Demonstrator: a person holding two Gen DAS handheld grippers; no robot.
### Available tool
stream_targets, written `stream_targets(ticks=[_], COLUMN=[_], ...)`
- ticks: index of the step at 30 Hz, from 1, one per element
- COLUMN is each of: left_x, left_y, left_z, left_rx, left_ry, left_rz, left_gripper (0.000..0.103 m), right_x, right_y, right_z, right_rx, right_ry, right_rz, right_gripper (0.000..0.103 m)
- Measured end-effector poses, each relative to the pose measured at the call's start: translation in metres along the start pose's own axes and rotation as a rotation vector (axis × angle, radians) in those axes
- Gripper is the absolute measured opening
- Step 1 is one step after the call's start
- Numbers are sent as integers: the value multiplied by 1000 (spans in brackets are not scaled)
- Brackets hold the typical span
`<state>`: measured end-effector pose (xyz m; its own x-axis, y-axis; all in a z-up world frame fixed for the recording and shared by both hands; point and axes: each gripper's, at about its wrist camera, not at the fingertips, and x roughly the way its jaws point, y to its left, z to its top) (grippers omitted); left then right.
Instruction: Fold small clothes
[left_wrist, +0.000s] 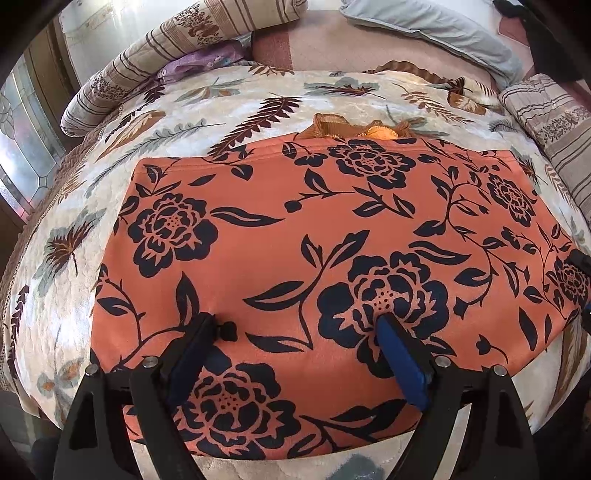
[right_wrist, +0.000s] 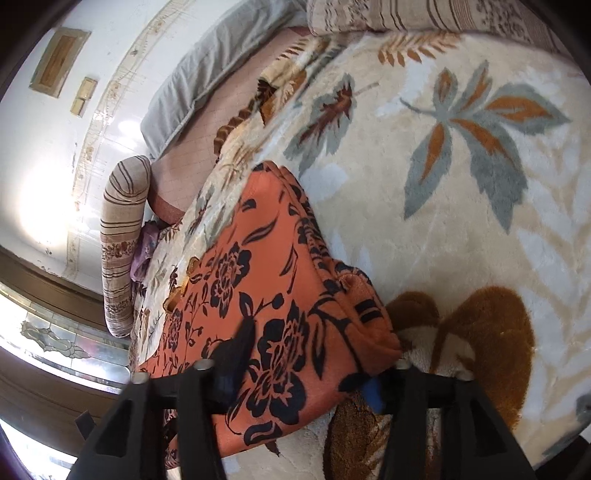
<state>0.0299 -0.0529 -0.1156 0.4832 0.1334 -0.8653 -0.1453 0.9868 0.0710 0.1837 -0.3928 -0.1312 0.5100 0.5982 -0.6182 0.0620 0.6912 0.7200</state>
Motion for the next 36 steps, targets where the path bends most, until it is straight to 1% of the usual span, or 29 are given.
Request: stream_targets(ticks=[4, 5, 6, 8, 12, 18, 23, 26, 29, 31, 32, 34, 36], left_x=[1, 1, 1, 1, 1, 2, -3, 0, 2, 3, 2, -2, -11], left_y=[0, 0, 0, 0, 0, 0, 0, 0, -2, -2, -1, 2, 10], left_z=[0, 0, 0, 0, 0, 0, 1, 1, 1, 1, 2, 3, 3], left_rx=[1, 0, 0, 0, 0, 0, -5, -3, 2, 3, 1, -6, -33], left_ry=[-1, -2, -2, -2, 0, 2, 2, 8, 6, 10, 13, 11, -11], left_rz=[0, 0, 0, 0, -1, -1, 0, 1, 9, 9, 4, -12, -42], left_gripper=[89, 89, 89, 89, 89, 89, 89, 89, 91, 91, 91, 90, 90], right_x=[1, 2, 3, 5, 5, 4, -1, 6, 8, 8, 9, 7, 1], right_y=[2, 3, 3, 1, -1, -1, -1, -1, 0, 5, 7, 14, 28], right_z=[2, 2, 1, 2, 3, 3, 7, 7, 8, 8, 7, 6, 7], right_rx=[-14, -22, -26, -24, -21, -28, 0, -2, -15, -47, -55, -88, -133], right_ry=[-5, -2, 2, 8, 9, 7, -9, 10, 19, 24, 36, 29, 8], right_rz=[-1, -10, -17, -28, -37, -48, -17, -33, -45, -66, -66, -87, -92], right_gripper=[58, 53, 46, 38, 35, 36, 37, 39, 38, 29, 16, 13, 12])
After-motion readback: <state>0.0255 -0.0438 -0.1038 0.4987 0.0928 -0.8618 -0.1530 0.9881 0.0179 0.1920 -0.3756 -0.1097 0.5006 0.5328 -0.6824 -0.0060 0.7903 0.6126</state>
